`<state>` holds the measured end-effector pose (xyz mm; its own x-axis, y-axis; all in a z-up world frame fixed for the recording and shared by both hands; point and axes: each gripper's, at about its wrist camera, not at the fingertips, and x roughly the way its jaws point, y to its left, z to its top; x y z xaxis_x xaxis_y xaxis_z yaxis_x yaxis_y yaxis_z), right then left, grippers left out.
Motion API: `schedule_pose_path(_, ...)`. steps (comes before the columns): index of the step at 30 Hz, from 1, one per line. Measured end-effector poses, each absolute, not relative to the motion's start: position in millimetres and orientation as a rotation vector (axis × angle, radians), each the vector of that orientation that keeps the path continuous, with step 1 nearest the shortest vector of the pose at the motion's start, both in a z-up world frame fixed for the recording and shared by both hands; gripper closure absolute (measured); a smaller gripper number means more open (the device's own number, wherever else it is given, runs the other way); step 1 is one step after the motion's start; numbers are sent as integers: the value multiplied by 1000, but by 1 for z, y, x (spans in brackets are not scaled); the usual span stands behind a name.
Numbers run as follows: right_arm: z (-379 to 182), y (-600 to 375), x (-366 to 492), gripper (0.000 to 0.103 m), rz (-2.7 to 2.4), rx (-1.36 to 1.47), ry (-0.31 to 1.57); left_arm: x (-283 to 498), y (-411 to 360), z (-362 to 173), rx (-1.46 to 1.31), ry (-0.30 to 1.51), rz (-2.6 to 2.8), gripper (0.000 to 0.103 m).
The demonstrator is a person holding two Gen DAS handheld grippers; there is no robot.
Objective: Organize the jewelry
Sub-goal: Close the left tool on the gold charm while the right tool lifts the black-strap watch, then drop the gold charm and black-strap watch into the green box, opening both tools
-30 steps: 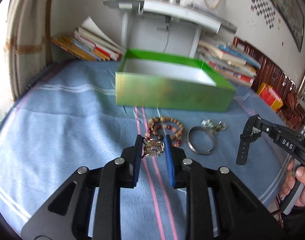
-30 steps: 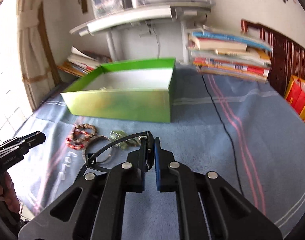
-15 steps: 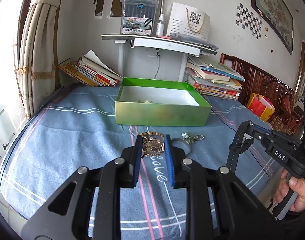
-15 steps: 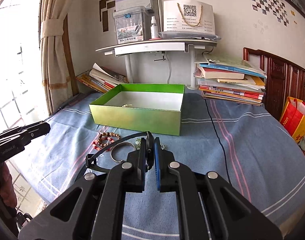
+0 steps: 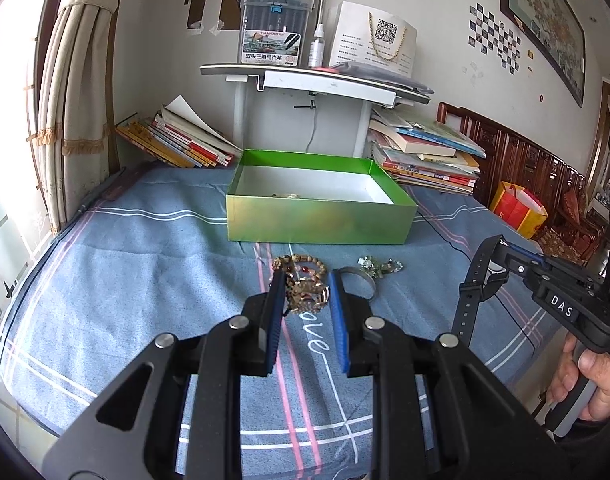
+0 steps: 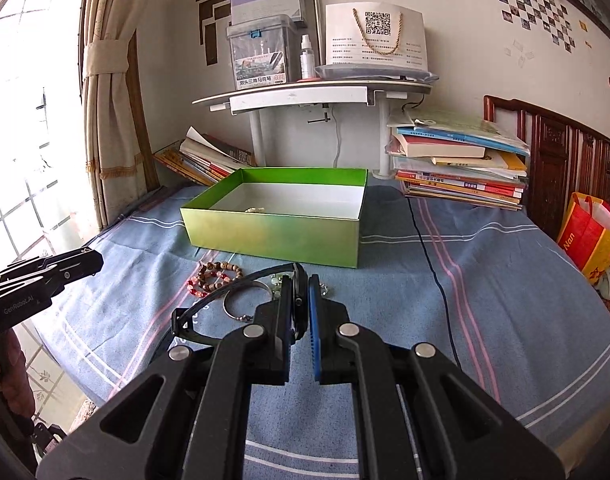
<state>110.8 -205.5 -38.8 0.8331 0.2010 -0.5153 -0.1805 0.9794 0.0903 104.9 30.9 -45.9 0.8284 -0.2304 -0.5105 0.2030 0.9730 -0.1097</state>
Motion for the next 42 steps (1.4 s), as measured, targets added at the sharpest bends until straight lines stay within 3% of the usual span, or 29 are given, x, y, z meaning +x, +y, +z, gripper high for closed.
schedule_pose_path(18, -43, -207, 118, 95, 205, 45, 567, 116, 29, -52, -44, 575, -228, 81)
schedule_pose_path(27, -18, -208, 144, 95, 219, 31, 509, 147, 28, -24, -38, 528, -247, 81)
schedule_pose_path(34, 13, -207, 227, 95, 243, 25, 463, 244, 25, 9, -22, 516, -240, 81)
schedule_pose_path(42, -19, -200, 363, 95, 238, 58, 631, 395, 14, -12, -12, 675, -214, 81)
